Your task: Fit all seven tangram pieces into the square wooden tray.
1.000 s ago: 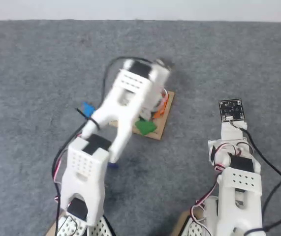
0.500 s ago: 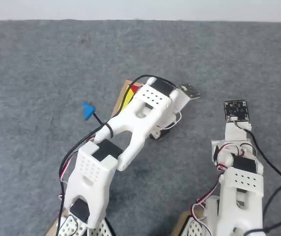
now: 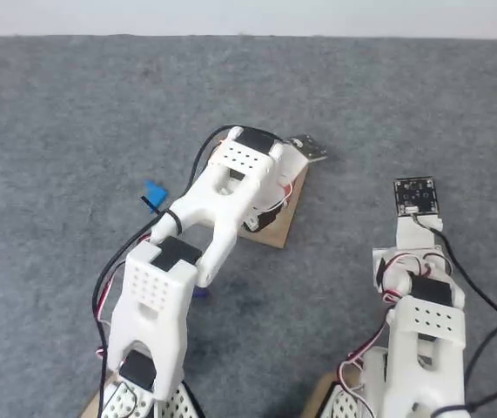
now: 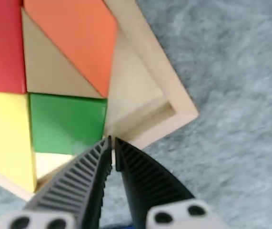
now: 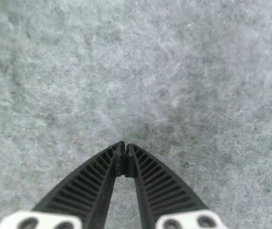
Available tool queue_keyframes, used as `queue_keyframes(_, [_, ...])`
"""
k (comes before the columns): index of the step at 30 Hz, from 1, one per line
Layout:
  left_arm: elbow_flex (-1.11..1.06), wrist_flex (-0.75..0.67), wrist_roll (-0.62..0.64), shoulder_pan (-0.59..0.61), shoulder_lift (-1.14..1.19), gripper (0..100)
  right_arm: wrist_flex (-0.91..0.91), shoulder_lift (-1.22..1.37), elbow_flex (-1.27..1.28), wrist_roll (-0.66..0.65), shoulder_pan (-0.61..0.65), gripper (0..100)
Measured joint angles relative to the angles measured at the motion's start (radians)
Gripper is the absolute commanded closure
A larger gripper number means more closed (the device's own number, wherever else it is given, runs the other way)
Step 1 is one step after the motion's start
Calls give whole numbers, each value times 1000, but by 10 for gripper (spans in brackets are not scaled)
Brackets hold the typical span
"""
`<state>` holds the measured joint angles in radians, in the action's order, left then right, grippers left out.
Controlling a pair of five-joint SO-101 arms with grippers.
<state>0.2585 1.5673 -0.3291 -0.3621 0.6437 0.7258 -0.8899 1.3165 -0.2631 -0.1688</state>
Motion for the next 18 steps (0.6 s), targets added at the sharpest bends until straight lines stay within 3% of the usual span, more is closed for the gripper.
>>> queue_keyframes(7, [80, 71, -12, 8, -6, 903, 0, 0, 0, 0, -2, 976])
queue_keyframes(12, [83, 74, -12, 52, -137, 865, 0, 0, 0, 0, 0, 976])
queue_keyframes(18, [78, 51, 74, 308, -201, 795, 0, 0, 0, 0, 11, 976])
